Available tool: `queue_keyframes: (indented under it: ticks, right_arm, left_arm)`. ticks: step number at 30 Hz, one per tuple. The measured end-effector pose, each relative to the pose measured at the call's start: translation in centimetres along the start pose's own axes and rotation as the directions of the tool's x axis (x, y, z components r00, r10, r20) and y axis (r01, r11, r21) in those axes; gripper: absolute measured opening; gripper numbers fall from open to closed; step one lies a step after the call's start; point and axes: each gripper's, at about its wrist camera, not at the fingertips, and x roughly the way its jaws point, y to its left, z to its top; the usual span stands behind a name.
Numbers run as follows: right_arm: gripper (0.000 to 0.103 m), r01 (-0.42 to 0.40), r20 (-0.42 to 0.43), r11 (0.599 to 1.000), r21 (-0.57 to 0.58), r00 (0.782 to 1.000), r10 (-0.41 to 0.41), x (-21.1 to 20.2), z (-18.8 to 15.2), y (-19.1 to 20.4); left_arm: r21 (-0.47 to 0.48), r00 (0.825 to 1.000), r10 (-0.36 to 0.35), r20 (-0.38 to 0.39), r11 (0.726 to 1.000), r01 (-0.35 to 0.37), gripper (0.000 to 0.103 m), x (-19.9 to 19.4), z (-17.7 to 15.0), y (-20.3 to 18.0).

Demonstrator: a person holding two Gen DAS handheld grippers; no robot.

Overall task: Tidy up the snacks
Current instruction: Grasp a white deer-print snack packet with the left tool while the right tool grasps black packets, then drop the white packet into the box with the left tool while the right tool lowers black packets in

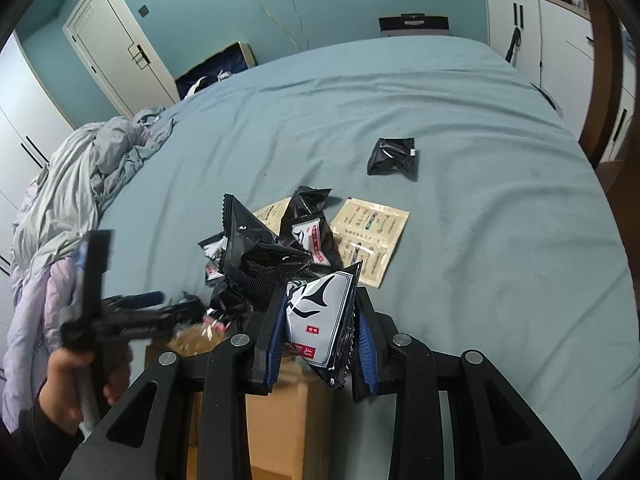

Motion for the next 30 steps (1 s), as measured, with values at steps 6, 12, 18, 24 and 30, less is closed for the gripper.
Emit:
queue_keyframes:
  ticks: [6,12,18,24,30]
  right_arm:
    - [0.030,0.004,0.060,1.000,0.022,0.998,-0.005,-4.4,-2.6,-1.0]
    - [0.030,0.040,0.081,0.999,0.026,0.996,-0.042,-7.7,-7.2,-1.7]
    - [0.030,0.034,0.144,0.999,0.031,0.989,-0.038,-10.0,-8.3,-1.1]
    - [0.030,0.050,0.101,0.999,0.020,0.994,-0.052,-8.1,-8.2,-0.9]
    - [0.030,0.086,0.091,0.996,-0.021,0.992,-0.084,-7.5,-7.8,0.1]
  left_arm:
    - [-0.012,0.994,-0.105,-0.033,0.994,0.104,0.051,-0.1,0.0,-0.6]
    - [0.015,0.997,-0.070,0.033,0.997,0.070,0.048,-1.6,-0.6,-1.5]
    - [-0.080,0.987,-0.065,0.146,0.994,0.077,0.048,-5.4,-0.9,0.5]
    - [-0.026,0.967,-0.026,0.254,0.999,0.034,0.048,-10.5,-3.0,0.1]
    - [0.111,0.958,-0.043,0.282,0.994,0.012,0.048,-13.2,-6.6,-3.0]
